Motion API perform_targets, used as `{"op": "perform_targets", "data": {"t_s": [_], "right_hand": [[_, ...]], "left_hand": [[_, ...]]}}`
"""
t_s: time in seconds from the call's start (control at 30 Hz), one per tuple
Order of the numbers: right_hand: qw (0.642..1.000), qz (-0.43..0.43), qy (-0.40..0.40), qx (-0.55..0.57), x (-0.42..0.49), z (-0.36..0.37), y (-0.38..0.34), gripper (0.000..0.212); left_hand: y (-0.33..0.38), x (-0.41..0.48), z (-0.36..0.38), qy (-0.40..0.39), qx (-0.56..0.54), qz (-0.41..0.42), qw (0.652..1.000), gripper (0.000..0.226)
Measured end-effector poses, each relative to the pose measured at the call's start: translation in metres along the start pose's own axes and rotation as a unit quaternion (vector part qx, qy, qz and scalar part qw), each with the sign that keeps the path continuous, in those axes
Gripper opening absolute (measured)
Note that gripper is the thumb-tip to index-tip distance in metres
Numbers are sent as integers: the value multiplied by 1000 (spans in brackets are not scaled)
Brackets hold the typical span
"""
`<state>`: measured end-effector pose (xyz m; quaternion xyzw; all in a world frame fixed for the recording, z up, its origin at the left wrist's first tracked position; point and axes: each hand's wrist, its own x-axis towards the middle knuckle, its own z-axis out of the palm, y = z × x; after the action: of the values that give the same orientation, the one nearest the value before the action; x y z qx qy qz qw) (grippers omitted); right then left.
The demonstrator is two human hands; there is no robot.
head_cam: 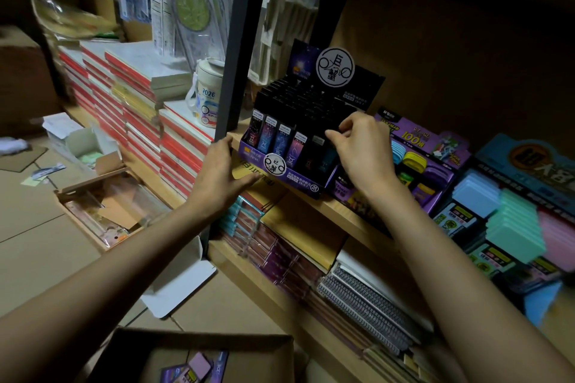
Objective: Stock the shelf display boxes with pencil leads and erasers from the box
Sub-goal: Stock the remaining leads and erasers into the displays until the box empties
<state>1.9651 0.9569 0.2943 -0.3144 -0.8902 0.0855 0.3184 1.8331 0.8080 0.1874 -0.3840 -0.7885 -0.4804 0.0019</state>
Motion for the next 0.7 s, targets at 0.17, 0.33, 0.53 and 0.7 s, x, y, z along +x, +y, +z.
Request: {"op": "perform_targets", "data": {"t_s": [0.17,0.33,0.53,0.7], "right_hand": [[995,-28,-7,98,-50,-11,11,15],[965,-15,-237,107,-142,38,29,3],[886,91,-449,71,-266,136,70,15],[817,230,-524,73,-355,208,94,21]], "left_hand": [[-28,-57,-9,-18,-13,-56,998,45],[-82,-141,19,-154,-24,-173,973,29],[-165,-253,66,-242,-2,-270,932,32],[-215,-323,86,-245,-17,-365,898,31]]}}
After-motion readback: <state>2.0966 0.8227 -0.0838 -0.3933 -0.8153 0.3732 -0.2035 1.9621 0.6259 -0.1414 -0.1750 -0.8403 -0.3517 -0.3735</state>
